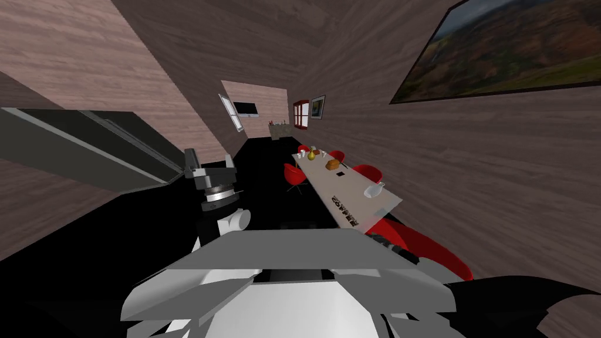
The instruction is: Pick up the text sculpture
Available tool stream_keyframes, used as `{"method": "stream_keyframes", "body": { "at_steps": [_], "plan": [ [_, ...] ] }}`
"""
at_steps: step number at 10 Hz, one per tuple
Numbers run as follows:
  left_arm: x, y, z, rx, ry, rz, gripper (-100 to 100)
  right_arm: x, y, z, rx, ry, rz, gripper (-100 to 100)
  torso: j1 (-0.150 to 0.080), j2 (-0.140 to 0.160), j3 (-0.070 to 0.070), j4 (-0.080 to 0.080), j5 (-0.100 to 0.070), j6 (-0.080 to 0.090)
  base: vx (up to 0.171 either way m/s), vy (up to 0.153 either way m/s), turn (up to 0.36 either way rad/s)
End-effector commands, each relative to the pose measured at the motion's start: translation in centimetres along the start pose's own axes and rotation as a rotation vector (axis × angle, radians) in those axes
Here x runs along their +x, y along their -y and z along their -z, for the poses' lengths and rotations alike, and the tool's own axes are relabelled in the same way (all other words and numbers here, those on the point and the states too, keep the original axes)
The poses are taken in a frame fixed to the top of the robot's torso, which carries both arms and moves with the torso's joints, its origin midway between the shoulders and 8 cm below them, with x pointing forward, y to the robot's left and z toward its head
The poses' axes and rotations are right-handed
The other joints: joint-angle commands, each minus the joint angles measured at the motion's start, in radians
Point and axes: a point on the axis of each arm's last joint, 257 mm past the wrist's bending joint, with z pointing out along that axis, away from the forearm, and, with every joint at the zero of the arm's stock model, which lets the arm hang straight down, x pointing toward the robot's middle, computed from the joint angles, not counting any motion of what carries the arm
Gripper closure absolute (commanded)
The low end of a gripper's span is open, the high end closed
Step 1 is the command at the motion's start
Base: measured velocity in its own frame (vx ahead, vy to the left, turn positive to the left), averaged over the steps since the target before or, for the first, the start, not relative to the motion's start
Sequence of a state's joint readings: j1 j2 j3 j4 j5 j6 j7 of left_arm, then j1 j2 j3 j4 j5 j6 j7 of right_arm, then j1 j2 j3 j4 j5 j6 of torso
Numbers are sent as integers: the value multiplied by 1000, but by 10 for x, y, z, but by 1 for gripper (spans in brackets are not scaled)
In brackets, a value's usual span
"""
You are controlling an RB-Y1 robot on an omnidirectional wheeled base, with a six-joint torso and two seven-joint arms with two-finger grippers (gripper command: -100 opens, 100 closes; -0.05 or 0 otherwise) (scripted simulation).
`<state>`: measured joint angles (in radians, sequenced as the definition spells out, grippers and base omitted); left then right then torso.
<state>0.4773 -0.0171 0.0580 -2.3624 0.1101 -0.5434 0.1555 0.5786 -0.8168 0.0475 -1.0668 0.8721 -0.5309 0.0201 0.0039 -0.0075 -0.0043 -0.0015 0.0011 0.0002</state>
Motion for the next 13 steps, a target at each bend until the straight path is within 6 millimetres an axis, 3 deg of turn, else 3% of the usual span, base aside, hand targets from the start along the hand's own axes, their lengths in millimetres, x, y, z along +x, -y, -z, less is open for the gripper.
{"method": "stream_keyframes", "body": {
  "at_steps": [1, 3, 5, 7, 9, 10, 13],
  "plan": [
    [0, 0, 0, 0, 0, 0, 0, 38, 12, 13, 24, -82, 23, -100, 0, 0, 0, 0, 0, 0, 199, 38, 441],
    [0, 0, 0, 0, 0, 0, 0, 47, 18, 16, 37, -99, 18, -100, 1, -2, -2, -1, 0, 1, 97, 36, 29],
    [0, 0, 0, 0, 0, 0, 0, 94, 36, 35, 67, -215, 39, -100, 3, 3, 2, 1, 0, 0, 124, 63, 329],
    [0, 0, 0, 0, 0, 0, 0, 96, 38, 36, 71, -220, 37, -100, 1, -2, -1, -1, 0, 1, 102, 24, 27],
    [0, 0, 0, 0, 0, 0, 0, 135, 47, 55, 84, -318, 53, -100, 1, 3, 2, 1, 0, 0, 106, 36, 282],
    [0, 0, 0, 0, 0, 0, 0, 140, 50, 59, 93, -328, 47, -100, 1, -1, 0, 0, 0, 0, 144, 33, 128],
    [0, 0, 0, 0, 0, 0, 0, 193, 60, 90, 108, -463, 51, -100, 3, -3, -2, -1, 0, 1, 184, 48, 249]
  ]
}}
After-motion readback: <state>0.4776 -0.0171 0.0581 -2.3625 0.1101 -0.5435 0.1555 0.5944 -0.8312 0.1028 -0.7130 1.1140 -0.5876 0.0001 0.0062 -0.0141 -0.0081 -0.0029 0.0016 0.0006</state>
